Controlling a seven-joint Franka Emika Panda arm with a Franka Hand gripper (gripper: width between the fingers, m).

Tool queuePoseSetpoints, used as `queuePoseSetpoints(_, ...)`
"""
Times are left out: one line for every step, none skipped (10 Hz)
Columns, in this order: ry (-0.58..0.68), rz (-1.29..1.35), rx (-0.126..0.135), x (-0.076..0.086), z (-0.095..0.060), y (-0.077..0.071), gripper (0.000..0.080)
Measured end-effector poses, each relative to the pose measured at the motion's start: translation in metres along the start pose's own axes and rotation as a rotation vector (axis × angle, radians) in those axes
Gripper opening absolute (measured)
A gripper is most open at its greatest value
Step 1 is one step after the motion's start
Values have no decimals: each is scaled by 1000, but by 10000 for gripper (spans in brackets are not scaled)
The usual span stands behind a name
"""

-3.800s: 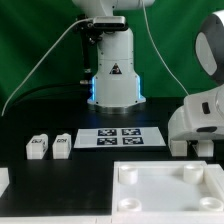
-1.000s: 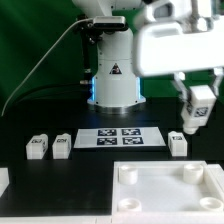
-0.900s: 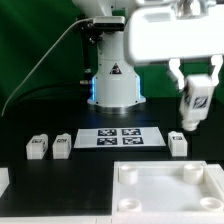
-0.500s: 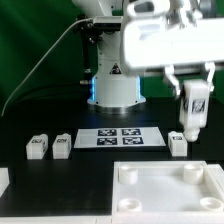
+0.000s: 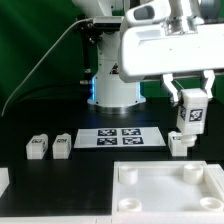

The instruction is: Assemble one leg

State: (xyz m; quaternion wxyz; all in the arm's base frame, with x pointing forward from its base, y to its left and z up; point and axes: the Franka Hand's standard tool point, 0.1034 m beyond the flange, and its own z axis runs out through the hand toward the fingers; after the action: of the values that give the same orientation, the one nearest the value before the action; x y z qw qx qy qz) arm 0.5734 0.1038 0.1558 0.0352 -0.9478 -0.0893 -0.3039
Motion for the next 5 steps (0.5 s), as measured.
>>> queuePoseSetpoints(26,8,1,7,12,0,292)
queuePoseSetpoints(28,13,2,8,21,0,292)
queuePoseSetpoints(27,28,3,9,30,-1,292)
queuePoseSetpoints(28,43,0,11,37,1,292)
queuePoseSetpoints(29,50,-2,13,43,3,292)
